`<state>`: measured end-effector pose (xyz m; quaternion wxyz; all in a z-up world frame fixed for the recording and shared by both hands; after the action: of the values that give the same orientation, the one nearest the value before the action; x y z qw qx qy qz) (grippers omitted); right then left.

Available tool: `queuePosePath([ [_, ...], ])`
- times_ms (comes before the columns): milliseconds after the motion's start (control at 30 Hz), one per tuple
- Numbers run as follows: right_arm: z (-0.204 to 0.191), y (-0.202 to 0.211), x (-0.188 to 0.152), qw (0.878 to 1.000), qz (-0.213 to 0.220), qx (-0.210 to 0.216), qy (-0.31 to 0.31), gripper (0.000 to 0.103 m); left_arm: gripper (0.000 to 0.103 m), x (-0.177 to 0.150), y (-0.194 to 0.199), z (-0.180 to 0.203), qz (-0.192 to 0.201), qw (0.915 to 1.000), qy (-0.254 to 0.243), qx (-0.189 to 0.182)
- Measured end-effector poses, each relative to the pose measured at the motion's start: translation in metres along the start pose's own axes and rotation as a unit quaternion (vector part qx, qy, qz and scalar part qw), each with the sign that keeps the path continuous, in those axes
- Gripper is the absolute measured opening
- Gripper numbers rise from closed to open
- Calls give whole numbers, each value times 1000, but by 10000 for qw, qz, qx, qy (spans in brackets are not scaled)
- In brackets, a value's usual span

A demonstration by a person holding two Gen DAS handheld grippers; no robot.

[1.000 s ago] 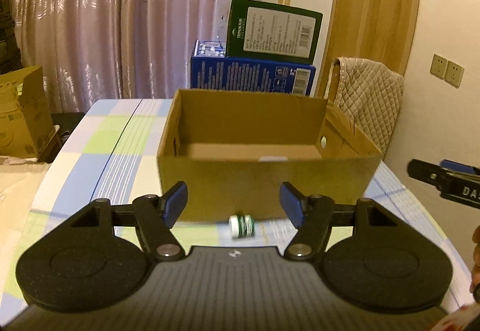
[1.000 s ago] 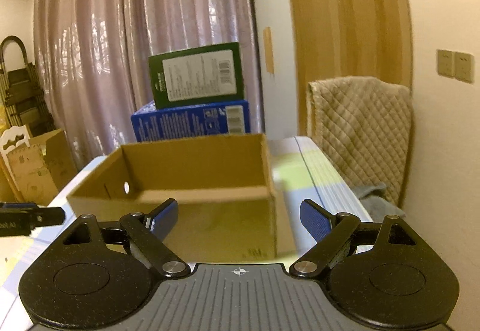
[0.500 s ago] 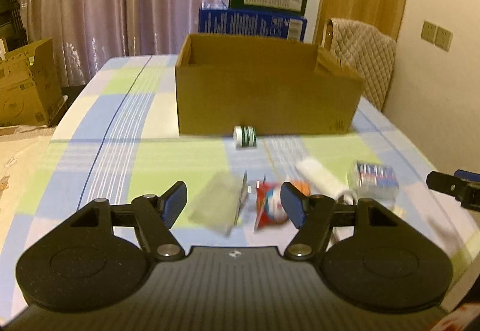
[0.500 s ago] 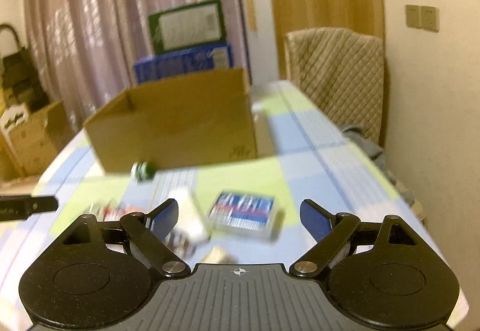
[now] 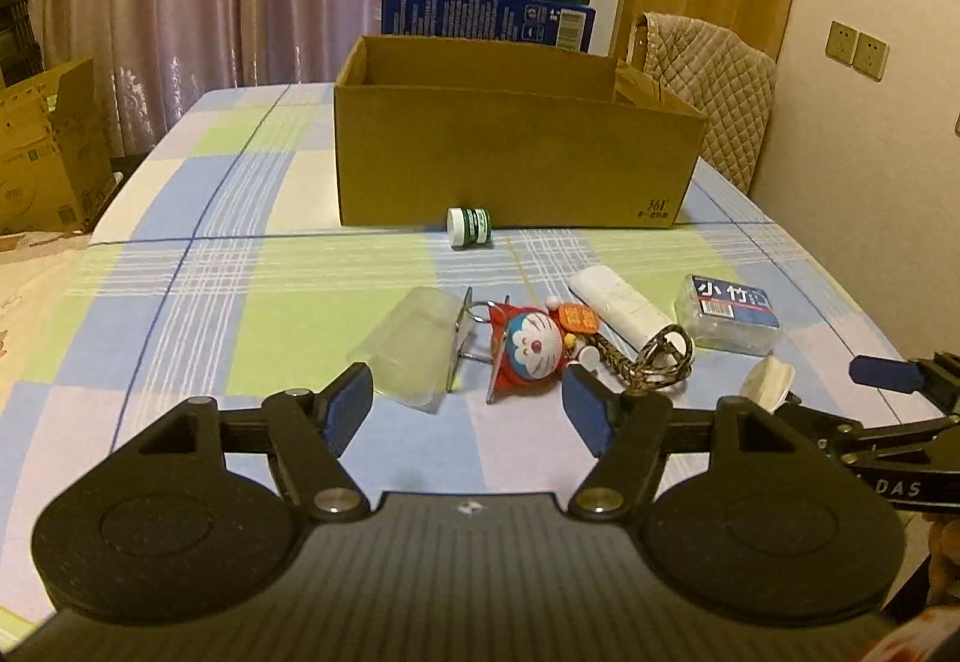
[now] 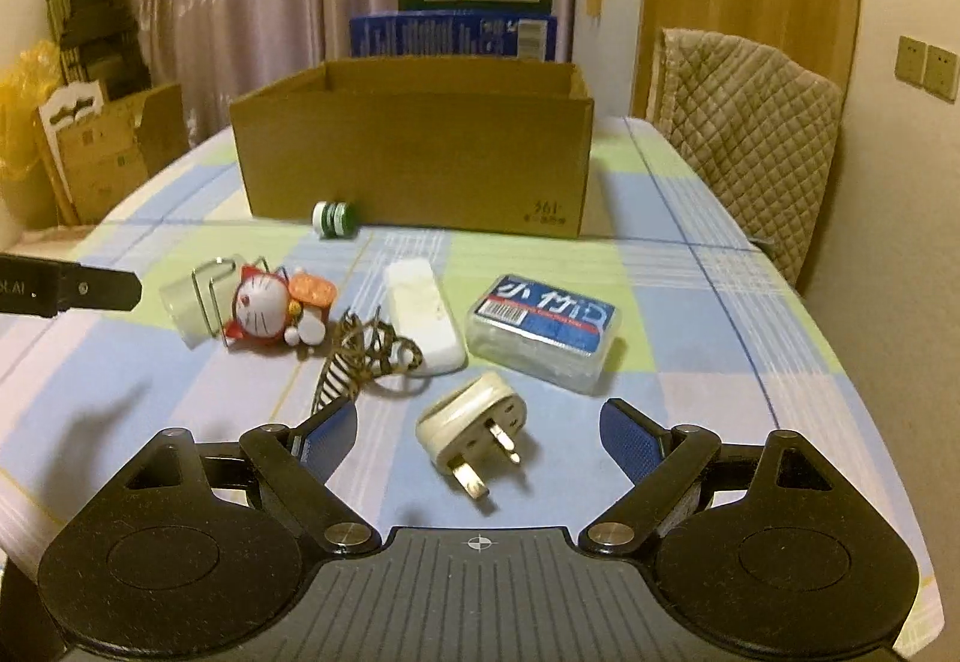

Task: Organize rigid objects
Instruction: 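Withdraw both grippers from the box back over the table items, then grasp cream three-pin plug with right gripper while left reaches for leopard-print cord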

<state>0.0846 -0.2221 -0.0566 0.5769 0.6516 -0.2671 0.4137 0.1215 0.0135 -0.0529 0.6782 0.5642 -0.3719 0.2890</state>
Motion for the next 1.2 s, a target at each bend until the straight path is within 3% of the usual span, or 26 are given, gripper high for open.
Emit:
queuePosePath([
  [400,4,-29,-7,9963,-228,151,812,84,65,-9,-20,17,-246,9994,-156,-190],
  [500,2,-34,-12,9942,-290,241,1005,72,65,-10,-25,22,-273,9992,-147,-245],
  [867,0,-51,-16,9885,-283,270,1463,58,65,-12,-38,35,-377,9986,-131,-343],
  [1000,-3,-51,-15,9881,-314,258,1483,48,65,-14,-40,36,-413,9985,-115,-347],
  [1200,-1,-51,-13,9906,-414,238,1279,47,65,-16,-43,39,-445,9981,-129,-399],
])
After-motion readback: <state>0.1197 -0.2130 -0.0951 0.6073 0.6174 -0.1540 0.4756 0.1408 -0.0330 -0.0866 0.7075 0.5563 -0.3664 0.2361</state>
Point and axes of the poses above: each gripper's, at about its wrist camera, not at the fingertips, and y roughly against the way its jaws point, z to its right, x to its top, the point moved 3 cm from there along -y, roughly the way its jaws point, and after that the axes turned 6 degrees about z, right-handed, at the moved point
